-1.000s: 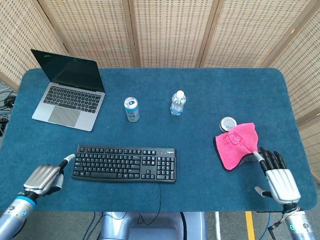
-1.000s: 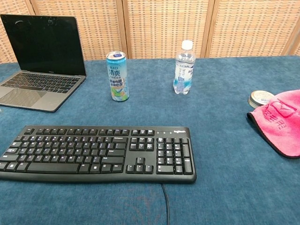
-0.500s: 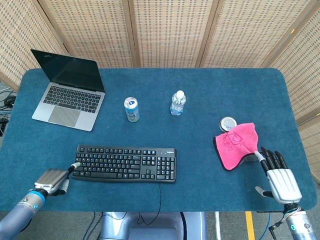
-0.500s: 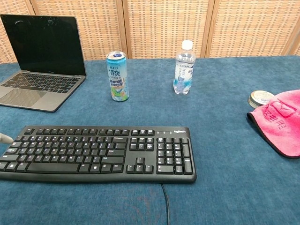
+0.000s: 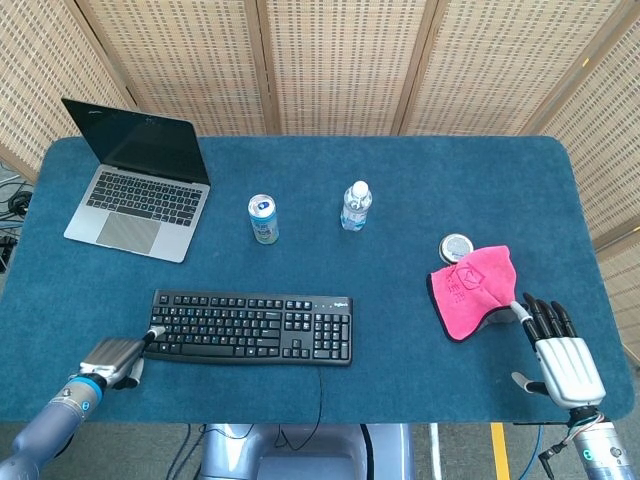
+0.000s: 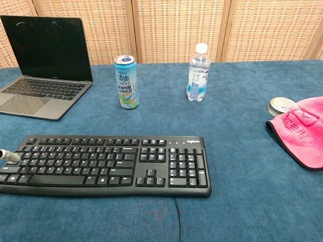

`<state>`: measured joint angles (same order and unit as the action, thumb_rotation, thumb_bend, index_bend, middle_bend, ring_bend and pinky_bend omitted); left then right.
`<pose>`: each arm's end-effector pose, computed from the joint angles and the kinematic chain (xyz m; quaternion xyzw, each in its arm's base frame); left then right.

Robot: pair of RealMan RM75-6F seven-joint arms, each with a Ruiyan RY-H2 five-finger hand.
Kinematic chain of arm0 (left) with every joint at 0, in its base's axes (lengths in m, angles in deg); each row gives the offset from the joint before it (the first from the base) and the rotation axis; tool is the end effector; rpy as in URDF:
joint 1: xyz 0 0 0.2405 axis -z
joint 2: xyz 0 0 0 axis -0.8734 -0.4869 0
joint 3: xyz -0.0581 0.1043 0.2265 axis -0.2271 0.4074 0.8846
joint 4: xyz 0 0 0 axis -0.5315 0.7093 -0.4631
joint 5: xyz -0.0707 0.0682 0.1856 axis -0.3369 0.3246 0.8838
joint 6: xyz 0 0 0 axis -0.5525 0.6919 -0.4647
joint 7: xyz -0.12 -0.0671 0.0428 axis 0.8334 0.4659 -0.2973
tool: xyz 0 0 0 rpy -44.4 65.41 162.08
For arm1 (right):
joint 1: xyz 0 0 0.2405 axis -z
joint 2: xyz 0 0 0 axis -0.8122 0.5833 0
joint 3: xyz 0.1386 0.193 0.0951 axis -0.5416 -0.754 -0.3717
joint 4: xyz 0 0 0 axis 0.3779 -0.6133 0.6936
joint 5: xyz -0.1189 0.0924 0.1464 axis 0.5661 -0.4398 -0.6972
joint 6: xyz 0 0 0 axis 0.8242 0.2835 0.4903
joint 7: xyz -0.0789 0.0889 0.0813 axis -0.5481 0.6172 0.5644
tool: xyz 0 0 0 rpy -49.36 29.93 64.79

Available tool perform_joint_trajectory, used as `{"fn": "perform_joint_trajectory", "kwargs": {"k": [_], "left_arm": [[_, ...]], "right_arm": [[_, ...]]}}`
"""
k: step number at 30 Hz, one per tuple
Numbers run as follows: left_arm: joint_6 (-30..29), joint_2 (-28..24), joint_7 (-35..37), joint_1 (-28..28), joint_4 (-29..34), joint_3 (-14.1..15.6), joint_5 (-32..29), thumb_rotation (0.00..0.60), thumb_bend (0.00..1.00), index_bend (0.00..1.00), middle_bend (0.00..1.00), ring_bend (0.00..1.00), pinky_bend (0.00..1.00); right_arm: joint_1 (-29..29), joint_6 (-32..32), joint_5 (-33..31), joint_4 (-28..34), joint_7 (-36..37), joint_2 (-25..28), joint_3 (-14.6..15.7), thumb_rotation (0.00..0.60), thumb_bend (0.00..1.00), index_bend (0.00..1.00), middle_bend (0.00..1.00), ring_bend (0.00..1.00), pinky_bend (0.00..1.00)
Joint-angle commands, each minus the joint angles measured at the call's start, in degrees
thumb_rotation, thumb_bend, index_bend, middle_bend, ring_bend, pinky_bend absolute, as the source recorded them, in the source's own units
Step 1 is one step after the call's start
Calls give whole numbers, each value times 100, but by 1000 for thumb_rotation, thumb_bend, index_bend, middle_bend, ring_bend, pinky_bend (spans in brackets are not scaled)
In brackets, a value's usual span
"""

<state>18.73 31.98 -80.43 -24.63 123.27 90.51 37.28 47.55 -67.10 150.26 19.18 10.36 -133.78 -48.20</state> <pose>-0.2529 0.2187 0.0663 -0.7411 -0.5304 -0.0718 0.4053 -0.3042 -0.1782 0.1284 0.6584 -0.3815 0.3427 0.5509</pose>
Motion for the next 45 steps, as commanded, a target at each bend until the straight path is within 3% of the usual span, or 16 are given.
{"fn": "perform_joint_trajectory", "kwargs": {"k": [1,36,45], "left_arm": [[-35,24,4,57,3,29,-60,600,812,0,678,636,429],[-228,331,20,518,-140,388,-473,600,813,0,678,635,429],[-331,292,155,501,-90,397,-320,600,813,0,678,635,429]], "right_arm": [[1,-2,0,2,4,1,-1,600,23,0,0,0,0],[13,-35,20,-17,46,7,-6,600,17,0,0,0,0],[10,-32,25,-19,41,1,-6,600,20,0,0,0,0]]}}
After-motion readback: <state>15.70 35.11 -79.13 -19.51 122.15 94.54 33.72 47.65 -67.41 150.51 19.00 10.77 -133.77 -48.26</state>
